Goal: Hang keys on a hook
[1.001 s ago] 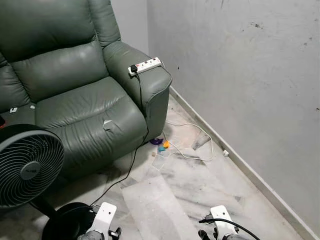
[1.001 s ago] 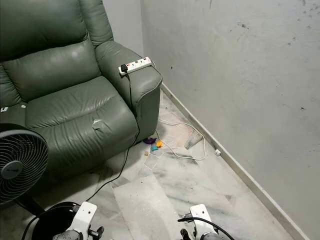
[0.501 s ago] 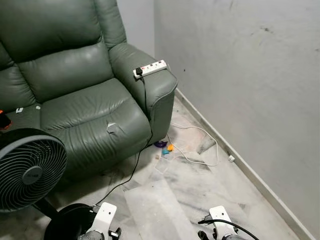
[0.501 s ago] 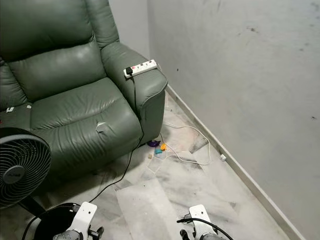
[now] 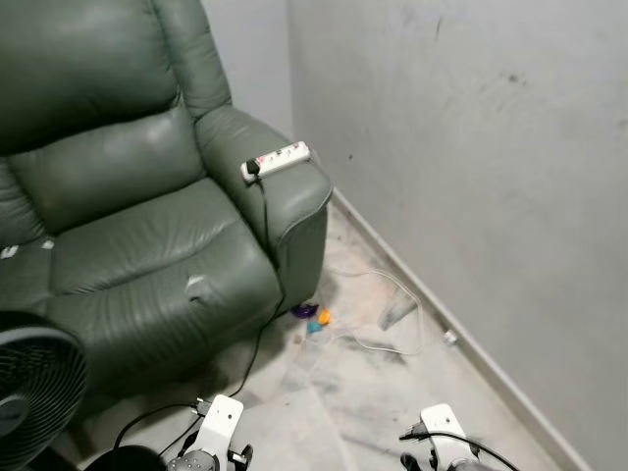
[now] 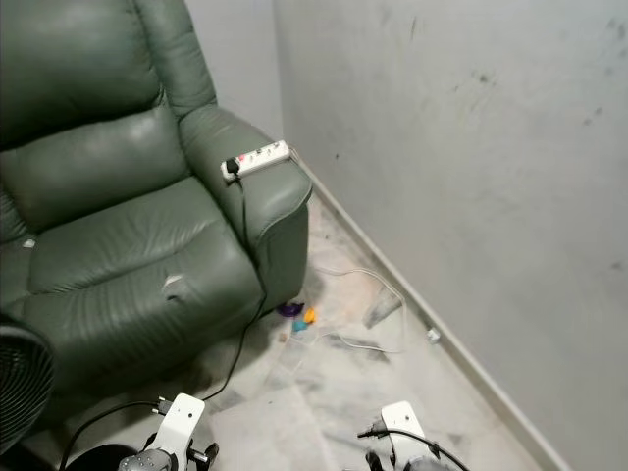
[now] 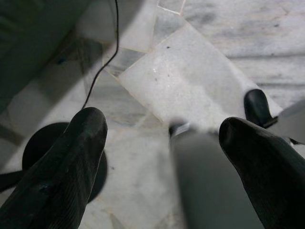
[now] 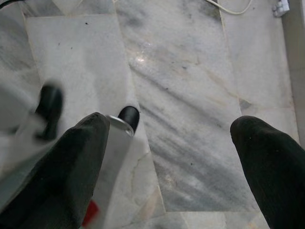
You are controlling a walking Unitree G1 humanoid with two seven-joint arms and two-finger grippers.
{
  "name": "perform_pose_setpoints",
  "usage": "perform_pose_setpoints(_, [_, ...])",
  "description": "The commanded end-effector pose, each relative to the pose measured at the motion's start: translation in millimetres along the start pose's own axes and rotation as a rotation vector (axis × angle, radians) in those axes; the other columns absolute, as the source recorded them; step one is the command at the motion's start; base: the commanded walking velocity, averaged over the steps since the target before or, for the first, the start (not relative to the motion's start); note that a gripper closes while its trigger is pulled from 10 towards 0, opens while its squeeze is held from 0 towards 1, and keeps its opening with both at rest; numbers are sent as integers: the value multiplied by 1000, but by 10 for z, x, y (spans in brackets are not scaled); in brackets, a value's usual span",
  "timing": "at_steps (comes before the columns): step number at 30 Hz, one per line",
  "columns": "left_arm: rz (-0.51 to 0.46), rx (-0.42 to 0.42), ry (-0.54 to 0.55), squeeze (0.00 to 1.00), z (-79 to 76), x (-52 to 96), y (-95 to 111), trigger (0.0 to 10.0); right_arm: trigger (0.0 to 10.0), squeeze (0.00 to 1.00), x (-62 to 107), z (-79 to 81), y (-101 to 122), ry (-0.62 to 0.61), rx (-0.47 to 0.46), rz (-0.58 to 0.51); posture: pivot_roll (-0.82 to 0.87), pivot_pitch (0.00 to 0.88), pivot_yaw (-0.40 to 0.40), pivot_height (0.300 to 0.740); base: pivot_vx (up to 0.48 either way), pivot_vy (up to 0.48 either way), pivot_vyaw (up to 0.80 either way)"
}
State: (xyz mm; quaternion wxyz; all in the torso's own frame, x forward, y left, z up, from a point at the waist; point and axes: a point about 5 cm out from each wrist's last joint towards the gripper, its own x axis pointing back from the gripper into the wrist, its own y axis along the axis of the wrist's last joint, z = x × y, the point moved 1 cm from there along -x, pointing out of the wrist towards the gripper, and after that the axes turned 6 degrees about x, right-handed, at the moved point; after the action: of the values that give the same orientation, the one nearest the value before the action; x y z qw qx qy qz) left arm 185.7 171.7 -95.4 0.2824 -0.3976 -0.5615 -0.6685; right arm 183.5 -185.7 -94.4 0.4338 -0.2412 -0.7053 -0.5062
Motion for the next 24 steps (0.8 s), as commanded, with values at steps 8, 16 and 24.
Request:
perform_pose_setpoints(8, [6, 38, 53, 0, 97, 21, -63, 10000, 10000, 0, -5, 62, -24, 25, 11, 11, -25, 113, -14, 740, 127, 0, 0])
perform_pose_setpoints(16, [-87, 62, 69, 0, 91, 12, 87, 10000, 10000, 0, 5, -36, 28, 22, -12, -11, -11, 123, -39, 740, 0, 0, 0])
perform_pose_setpoints(24, [-200, 104, 58, 0, -10, -28, 490, 10000, 10000, 0, -25, 103, 80, 48, -82, -28, -23, 118, -33, 740, 0, 0, 0])
